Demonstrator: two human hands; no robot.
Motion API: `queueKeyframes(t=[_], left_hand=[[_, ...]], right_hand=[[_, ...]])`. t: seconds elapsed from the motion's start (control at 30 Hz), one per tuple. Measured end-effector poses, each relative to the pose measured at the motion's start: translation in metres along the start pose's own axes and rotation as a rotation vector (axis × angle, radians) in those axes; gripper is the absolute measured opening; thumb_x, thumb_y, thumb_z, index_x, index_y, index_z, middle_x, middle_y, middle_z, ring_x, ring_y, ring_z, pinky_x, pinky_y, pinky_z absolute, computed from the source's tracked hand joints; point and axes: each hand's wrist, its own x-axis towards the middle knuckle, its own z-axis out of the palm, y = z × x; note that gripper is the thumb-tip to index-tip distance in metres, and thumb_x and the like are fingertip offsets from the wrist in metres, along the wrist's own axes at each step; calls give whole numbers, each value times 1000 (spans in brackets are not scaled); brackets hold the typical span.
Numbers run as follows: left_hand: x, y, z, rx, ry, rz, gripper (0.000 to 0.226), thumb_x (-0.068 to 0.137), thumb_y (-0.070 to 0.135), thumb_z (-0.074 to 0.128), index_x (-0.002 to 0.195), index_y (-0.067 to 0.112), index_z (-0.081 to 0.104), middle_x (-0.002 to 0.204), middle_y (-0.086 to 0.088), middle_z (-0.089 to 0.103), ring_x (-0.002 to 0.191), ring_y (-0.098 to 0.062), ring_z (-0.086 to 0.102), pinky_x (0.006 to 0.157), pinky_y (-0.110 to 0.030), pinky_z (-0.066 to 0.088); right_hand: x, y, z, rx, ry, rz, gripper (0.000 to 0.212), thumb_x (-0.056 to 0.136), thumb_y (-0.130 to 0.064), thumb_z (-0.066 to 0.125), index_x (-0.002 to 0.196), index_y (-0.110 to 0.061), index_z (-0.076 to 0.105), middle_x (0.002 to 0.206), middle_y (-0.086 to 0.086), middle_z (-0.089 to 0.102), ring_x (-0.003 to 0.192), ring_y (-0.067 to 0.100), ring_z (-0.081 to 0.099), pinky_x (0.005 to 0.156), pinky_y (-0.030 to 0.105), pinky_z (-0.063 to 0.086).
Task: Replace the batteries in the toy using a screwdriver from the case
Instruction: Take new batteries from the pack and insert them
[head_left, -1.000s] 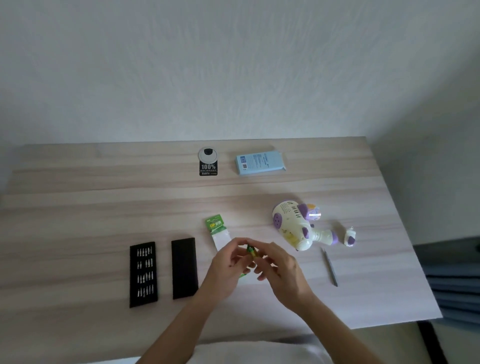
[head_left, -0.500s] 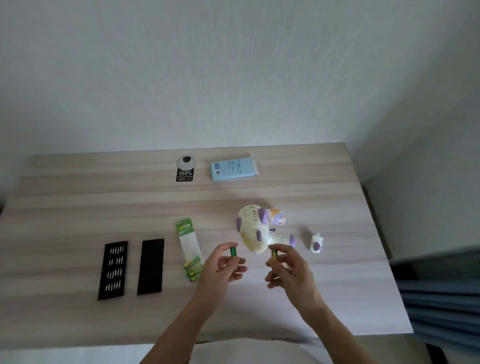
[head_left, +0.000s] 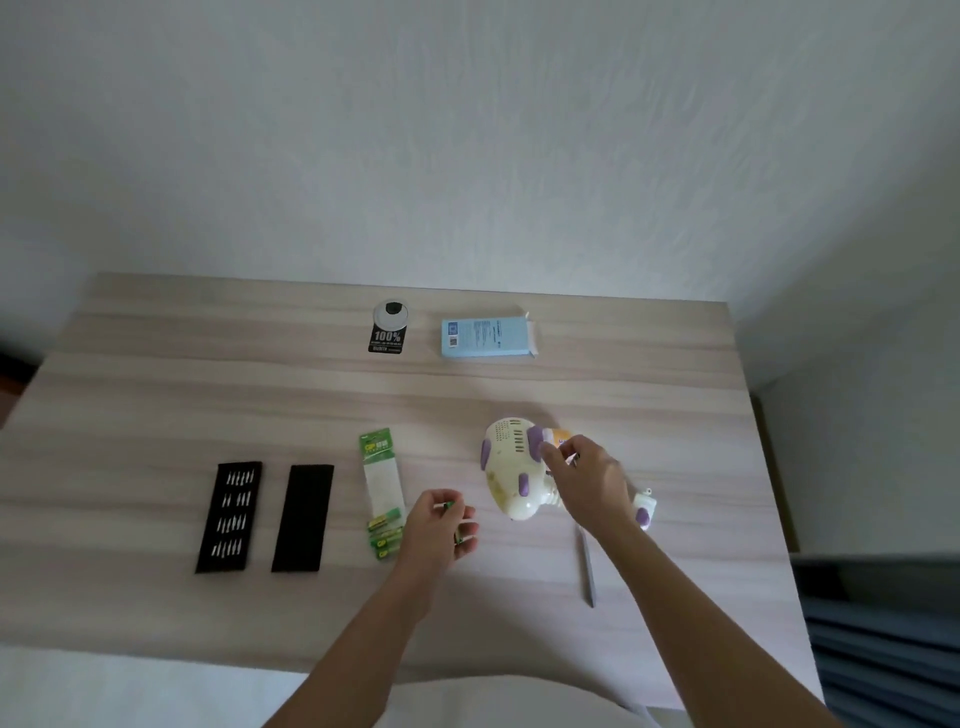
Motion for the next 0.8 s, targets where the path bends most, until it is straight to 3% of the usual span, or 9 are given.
queueKeyframes(t=[0.1, 0.23, 0.33, 0.47, 0.57, 0.67, 0.8], left_hand=[[17, 3, 2, 26, 3, -16, 6, 101, 6, 52, 97, 8, 56, 85, -11, 62, 69, -21, 57, 64, -32, 53], [31, 8, 6, 65, -50, -20, 6, 100, 6, 54, 103, 5, 59, 85, -10, 64, 71, -21, 58, 69, -34, 53], [35, 12, 8, 75, -84, -45, 7, 99, 6, 55, 103, 4, 60, 86, -12, 65, 72, -21, 59, 71, -33, 54], [35, 13, 7, 63, -87, -34, 5, 99, 7, 56, 97, 7, 61, 85, -11, 65, 69, -19, 57, 67, -31, 51], [33, 14, 2, 66, -83, -8, 5, 99, 12, 58, 99, 10, 62, 88, -10, 65, 74, -19, 56, 69, -32, 49], [29, 13, -1, 108, -108, 16, 13, 100, 23, 57, 105, 12, 62, 92, -10, 65, 79, -18, 57, 71, -31, 50], [21, 12, 5, 127, -154, 24, 34, 97, 45, 58, 98, 11, 64, 79, -3, 61, 69, -16, 52, 63, -30, 47]], right_hand=[[15, -11, 10, -113, -2, 8, 37, 94, -56, 52, 82, -21, 57, 79, -1, 60, 68, 17, 56, 58, 28, 37], [23, -13, 18, -220, -11, 8, 32, 94, -56, 52, 82, -27, 53, 80, 2, 61, 76, 27, 59, 65, 32, 40], [24, -14, 22, -267, -11, -47, 32, 99, -49, 45, 88, -20, 53, 86, 6, 62, 82, 33, 59, 70, 37, 46], [22, -14, 20, -308, 32, -74, 35, 102, -45, 39, 91, -15, 54, 77, 4, 55, 73, 31, 51, 64, 35, 39], [20, -9, 13, -104, 48, -66, 39, 101, -40, 45, 80, -9, 53, 66, 3, 55, 65, 26, 51, 57, 35, 39], [12, -5, 5, 89, 12, -42, 39, 101, -35, 49, 79, -3, 57, 69, 9, 56, 66, 20, 49, 58, 33, 37], [-4, 6, 6, 321, -58, 42, 38, 102, -32, 51, 70, -14, 57, 60, -4, 53, 58, 13, 48, 56, 27, 37]])
